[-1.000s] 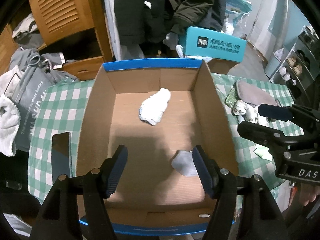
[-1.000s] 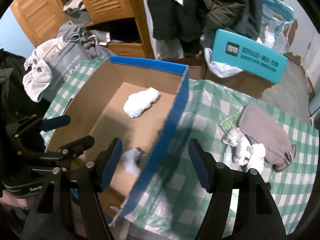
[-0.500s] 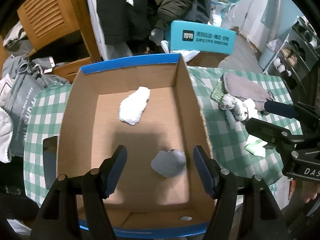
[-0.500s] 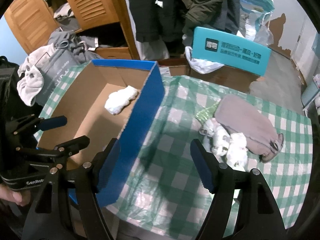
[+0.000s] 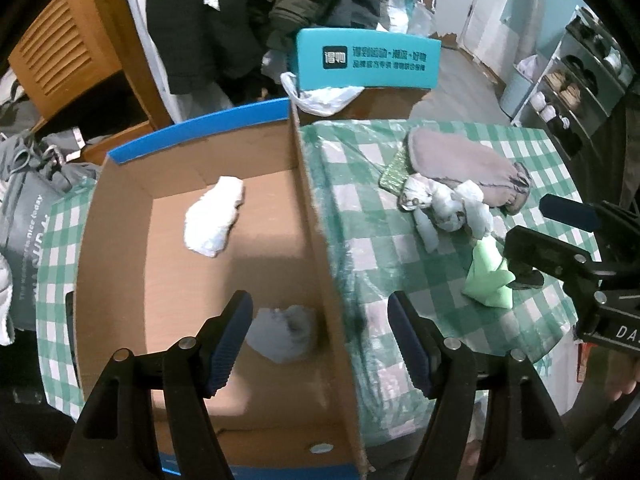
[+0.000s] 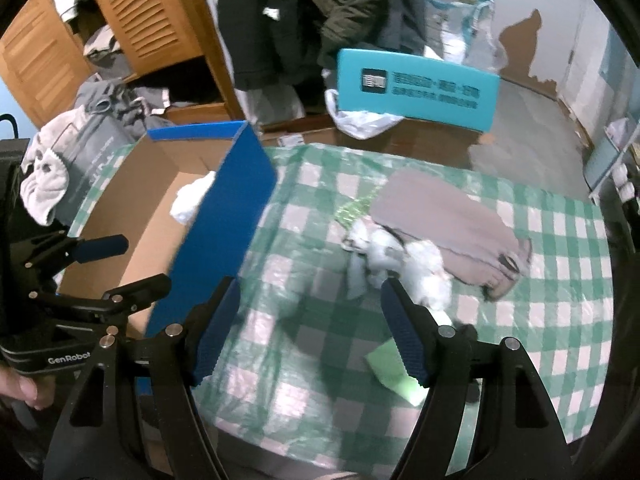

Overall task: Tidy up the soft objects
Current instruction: 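Return both tools to the pile and grasp the black sock with right tool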

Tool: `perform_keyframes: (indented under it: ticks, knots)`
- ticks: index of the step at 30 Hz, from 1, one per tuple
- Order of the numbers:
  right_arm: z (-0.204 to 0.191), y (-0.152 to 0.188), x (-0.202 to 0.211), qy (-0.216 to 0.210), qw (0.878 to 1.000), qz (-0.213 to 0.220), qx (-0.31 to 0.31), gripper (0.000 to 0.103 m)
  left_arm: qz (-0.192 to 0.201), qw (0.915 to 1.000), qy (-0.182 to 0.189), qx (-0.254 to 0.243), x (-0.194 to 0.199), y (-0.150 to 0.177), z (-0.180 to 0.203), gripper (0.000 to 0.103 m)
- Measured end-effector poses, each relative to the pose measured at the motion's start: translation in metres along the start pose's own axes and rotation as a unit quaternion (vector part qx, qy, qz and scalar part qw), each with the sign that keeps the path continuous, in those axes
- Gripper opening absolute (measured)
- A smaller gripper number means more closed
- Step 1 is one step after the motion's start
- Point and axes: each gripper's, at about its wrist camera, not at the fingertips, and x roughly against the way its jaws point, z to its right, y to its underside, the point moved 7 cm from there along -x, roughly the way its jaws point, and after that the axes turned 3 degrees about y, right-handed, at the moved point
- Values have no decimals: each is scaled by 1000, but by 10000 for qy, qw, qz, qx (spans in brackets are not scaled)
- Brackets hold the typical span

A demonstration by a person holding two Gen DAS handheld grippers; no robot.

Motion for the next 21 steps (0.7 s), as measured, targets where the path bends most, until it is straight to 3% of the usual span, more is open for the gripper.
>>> perform_keyframes:
  ticks: [12, 15, 21]
  knots:
    - [56, 16, 3, 351, 9990, -24, -290, 75, -134, 9997, 106, -161, -15, -7, 36, 74]
    - [69, 21, 3, 412, 9984, -47, -380, 75, -120, 9997, -63, -226, -20, -9, 43, 79]
    - [98, 33, -2, 550, 9965, -151, -611, 75, -43, 9994, -265, -232, -21, -14, 45, 79]
